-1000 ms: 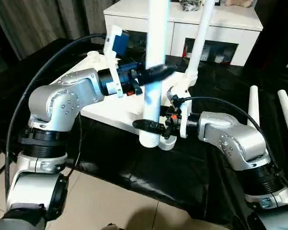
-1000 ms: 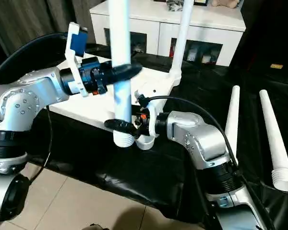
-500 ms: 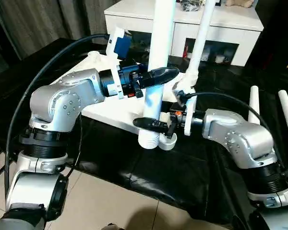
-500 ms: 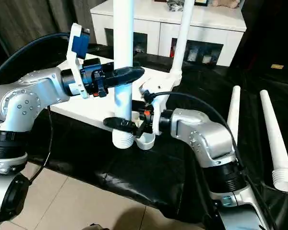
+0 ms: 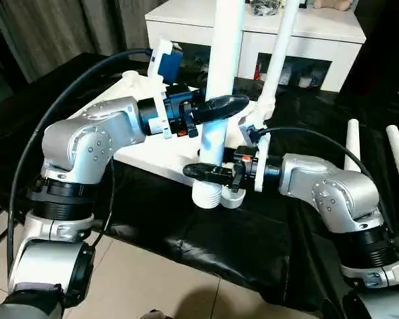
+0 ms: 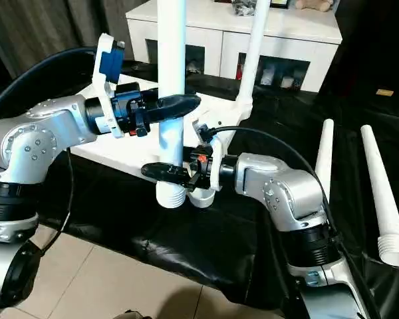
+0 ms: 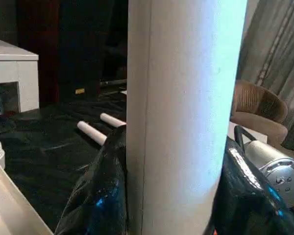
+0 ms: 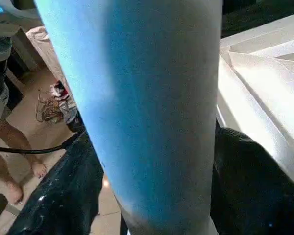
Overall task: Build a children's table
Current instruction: Pick table leg
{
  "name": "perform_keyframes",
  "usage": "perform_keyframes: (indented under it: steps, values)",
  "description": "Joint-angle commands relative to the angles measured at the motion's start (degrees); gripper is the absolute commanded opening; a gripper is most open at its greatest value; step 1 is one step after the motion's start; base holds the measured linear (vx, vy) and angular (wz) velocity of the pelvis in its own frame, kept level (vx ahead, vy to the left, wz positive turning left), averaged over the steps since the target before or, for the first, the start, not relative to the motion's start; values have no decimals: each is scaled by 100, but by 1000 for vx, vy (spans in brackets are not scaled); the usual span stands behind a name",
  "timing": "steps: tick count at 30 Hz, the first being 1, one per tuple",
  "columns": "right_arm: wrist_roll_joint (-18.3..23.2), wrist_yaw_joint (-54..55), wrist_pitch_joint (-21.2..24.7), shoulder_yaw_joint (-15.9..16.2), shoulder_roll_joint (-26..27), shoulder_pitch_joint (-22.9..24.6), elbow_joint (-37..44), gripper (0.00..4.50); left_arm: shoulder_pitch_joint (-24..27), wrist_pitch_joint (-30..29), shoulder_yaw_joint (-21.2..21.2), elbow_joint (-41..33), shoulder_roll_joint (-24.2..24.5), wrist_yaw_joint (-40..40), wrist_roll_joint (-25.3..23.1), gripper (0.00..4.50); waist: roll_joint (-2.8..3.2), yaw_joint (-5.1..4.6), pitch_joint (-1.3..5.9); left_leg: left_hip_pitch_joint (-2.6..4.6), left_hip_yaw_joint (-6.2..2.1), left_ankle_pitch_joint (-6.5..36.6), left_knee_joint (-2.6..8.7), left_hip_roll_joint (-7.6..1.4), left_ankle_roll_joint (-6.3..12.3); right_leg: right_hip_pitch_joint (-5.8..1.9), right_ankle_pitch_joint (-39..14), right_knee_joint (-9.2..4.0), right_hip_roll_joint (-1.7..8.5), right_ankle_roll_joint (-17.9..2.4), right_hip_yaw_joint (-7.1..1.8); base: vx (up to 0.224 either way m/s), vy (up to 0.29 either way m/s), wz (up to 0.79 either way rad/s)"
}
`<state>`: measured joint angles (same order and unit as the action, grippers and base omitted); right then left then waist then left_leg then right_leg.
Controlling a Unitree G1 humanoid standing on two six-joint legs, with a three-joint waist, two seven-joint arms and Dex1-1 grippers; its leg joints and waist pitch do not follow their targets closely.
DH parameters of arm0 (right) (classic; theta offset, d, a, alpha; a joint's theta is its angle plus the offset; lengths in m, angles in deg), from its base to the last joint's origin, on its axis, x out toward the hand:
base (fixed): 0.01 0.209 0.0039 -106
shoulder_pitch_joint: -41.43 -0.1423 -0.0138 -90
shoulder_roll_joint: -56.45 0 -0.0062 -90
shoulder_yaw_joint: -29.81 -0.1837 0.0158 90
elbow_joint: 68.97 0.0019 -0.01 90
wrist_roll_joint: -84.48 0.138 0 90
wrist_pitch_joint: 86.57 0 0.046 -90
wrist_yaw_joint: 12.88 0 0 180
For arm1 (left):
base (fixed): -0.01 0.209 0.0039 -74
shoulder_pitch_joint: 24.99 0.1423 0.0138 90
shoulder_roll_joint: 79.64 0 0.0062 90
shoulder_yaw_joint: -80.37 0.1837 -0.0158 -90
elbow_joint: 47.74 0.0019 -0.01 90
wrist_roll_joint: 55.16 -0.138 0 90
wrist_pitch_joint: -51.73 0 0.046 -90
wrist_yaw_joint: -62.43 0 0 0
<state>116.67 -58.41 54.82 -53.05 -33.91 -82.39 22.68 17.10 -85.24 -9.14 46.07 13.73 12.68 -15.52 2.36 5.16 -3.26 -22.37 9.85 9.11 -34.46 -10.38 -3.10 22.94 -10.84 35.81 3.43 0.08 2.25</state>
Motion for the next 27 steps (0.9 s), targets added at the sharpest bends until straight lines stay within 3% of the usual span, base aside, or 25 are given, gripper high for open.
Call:
perform_keyframes:
  steps: [1, 12, 15, 19, 21, 24, 26, 27]
  values:
    - [101, 6, 96, -49, 13, -69, 67, 320, -19, 66, 14, -75, 14, -44, -21, 180, 20, 11, 413, 133, -85, 1391, 396, -186, -279, -268, -1057, -421, 373, -1149, -213, 0, 0, 0]
    - [115, 43, 111, -60, 23, -76, 71, 221, -37, 42, -66, -37, -7, 63, -37, 180, 13, 13, 413, 130, -80, 1375, 390, -182, -280, -266, -1060, -425, 378, -1139, -219, 0, 0, 0]
    - [106, 123, 57, -104, 47, -72, 61, 209, -42, -113, -18, -15, 59, 31, -23, 249, 20, 11, 414, 132, -85, 1384, 393, -184, -289, -264, -1069, -419, 374, -1133, -214, 0, 0, 0]
    - [96, 265, -16, -242, 102, -76, 6, 199, -26, -259, -135, 92, 55, 125, 57, 258, 24, 10, 409, 134, -86, 1395, 398, -183, -307, -256, -1120, -425, 373, -1115, -215, 0, 0, 0]
    - [91, 335, -49, -319, 121, -73, -23, 192, -26, -258, -188, 150, 59, 137, 73, 292, 28, 7, 411, 140, -83, 1431, 396, -175, -324, -252, -1175, -433, 371, -1100, -215, 0, 0, 0]
    - [96, 448, -79, -456, 134, -54, -50, 188, -57, -215, -310, 269, 70, 166, 101, 304, 29, 16, 416, 137, -84, 1380, 396, -177, -336, -255, -1072, -423, 370, -1121, -213, 0, 0, 0]
    - [76, 590, -115, -597, 131, -25, -71, 187, -98, -72, -404, 437, 95, 224, 28, 319, 50, 11, 417, 139, -83, 1397, 393, -171, -333, -254, -1050, -427, 368, -1114, -214, 0, 0, 0]
    - [36, 667, -164, -646, 113, -9, -87, 186, -114, 116, -426, 527, 103, 287, -103, 331, 24, 7, 417, 136, -81, 1391, 395, -168, -331, -263, -1046, -429, 365, -1100, -212, 0, 0, 0]
